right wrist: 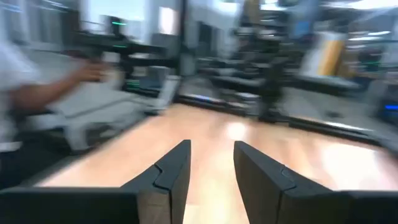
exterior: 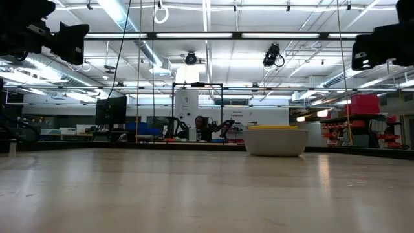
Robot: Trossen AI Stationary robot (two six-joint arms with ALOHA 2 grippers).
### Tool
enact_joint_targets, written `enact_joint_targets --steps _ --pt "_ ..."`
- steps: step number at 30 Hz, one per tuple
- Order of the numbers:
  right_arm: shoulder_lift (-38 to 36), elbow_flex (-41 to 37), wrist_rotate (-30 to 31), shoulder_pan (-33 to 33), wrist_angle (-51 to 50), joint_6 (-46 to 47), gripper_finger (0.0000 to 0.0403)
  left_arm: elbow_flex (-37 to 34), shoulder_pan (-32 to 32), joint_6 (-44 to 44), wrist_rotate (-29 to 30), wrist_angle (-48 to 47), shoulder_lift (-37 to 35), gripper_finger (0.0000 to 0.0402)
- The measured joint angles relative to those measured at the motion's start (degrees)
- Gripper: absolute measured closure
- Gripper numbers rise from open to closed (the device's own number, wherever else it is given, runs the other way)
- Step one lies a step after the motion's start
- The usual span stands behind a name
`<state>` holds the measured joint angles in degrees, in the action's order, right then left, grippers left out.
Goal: Nest bowls inside each other
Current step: Return to Home Position
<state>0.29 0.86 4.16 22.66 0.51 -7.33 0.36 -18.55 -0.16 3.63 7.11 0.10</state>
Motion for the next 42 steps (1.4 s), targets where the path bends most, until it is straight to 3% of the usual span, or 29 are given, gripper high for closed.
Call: enact_joint_targets --steps 7,14,19,23,31,34,42 --pt "0.10 -0.04 7.86 -9.10 1.42 -2.41 0.0274 0.00 0.11 -0.95 2.00 -1.79 0.00 0.0127" --pt "0.10 -0.04 6.79 -20.69 1.42 -1.35 0.0273 0.00 0.15 0.21 7.77 -1.98 0.00 0.0127" --pt "0.10 -0.06 0.85 -26.53 0.44 0.87 0.0272 0.00 1.80 0.51 8.84 -1.99 0.00 0.0127" --pt "0.14 -0.09 -4.30 -29.57 -0.37 2.49 0.0273 0.00 7.49 0.18 4.75 -2.07 0.00 0.0127" --pt "0.51 -0.09 -4.28 -30.63 -0.37 3.01 0.0273 0.00 24.37 -2.83 -13.55 -2.77 0.00 0.0127" --pt "0.51 -0.09 -4.30 -30.63 -0.39 3.55 0.0274 0.00 28.44 -3.88 -17.92 -2.68 0.00 0.0127" --pt "2.12 -0.09 -5.77 -29.59 -0.29 6.28 0.0274 0.00 27.75 -1.33 -14.24 -2.90 0.00 0.0127"
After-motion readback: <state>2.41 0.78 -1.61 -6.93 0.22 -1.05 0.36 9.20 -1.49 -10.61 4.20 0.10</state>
